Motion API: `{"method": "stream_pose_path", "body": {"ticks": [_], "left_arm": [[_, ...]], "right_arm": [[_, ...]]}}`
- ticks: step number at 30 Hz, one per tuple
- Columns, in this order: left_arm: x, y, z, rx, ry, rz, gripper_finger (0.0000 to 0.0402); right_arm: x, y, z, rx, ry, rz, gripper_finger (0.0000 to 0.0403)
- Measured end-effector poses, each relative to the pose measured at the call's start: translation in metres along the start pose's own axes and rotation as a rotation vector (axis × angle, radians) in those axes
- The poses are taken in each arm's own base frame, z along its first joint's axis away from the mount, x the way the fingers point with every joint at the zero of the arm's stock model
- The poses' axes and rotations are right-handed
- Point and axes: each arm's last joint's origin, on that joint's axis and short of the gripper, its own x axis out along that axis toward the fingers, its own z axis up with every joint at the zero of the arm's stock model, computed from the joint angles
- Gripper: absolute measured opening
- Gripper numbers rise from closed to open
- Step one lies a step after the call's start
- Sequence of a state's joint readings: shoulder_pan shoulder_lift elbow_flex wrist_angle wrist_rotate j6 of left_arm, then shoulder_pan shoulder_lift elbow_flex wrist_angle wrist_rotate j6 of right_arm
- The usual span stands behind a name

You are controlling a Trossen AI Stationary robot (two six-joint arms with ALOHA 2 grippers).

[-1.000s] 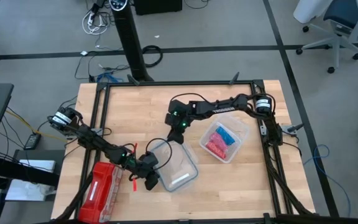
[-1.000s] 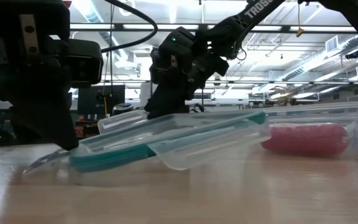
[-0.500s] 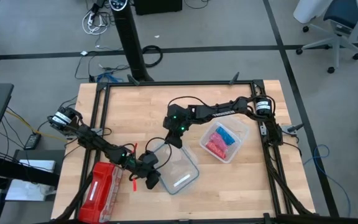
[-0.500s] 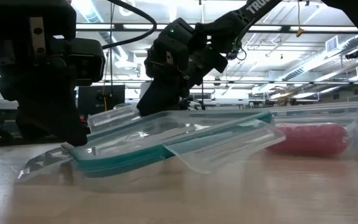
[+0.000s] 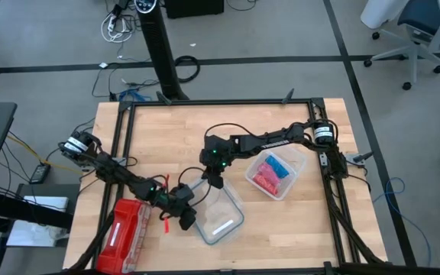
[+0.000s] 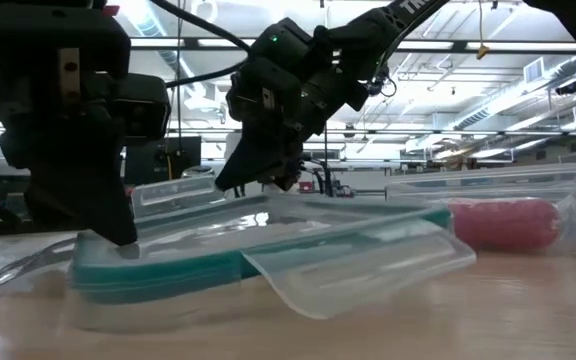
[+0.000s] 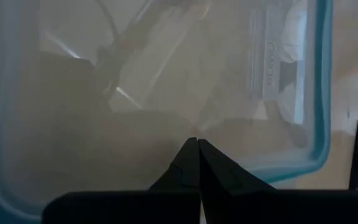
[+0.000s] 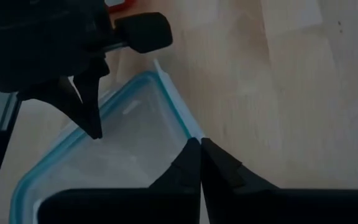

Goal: Roll bandage
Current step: Close the lid of the tupperware

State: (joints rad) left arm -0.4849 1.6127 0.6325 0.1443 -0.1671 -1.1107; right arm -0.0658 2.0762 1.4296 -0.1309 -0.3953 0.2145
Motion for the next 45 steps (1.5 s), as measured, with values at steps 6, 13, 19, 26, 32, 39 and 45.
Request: {"method": "stream_pose_path", "body": {"ticks": [6,13,19,26,32,39,45], "left_arm": [[-0.007,-0.001,0.006,-0.014,0.016,-0.03,0.0],[-0.036,-0.01,0.029,0.028,-0.085,-0.119,0.0],[-0.064,-0.001,0.045,0.014,-0.14,-0.068,0.0],[-0.096,0.014,0.062,0.029,-0.205,0.01,0.0],[-0.125,0.016,0.084,0.085,-0.23,0.093,0.0],[-0.159,0.004,0.112,0.189,-0.222,0.177,0.0],[-0.182,0.002,0.129,0.196,-0.211,0.226,0.0011]], "right_arm": [[0.0,0.0,0.0,0.001,0.001,-0.005,0.0001],[-0.003,-0.004,0.0,0.031,0.007,-0.006,0.0001],[-0.013,0.0,0.014,-0.01,0.032,-0.015,0.0],[-0.031,0.007,0.036,-0.086,0.083,-0.033,0.0],[-0.042,0.005,0.045,-0.062,0.108,-0.049,0.0],[-0.061,0.014,0.065,-0.081,0.12,-0.059,0.0],[-0.08,0.018,0.079,-0.078,0.136,-0.074,0.0]]}}
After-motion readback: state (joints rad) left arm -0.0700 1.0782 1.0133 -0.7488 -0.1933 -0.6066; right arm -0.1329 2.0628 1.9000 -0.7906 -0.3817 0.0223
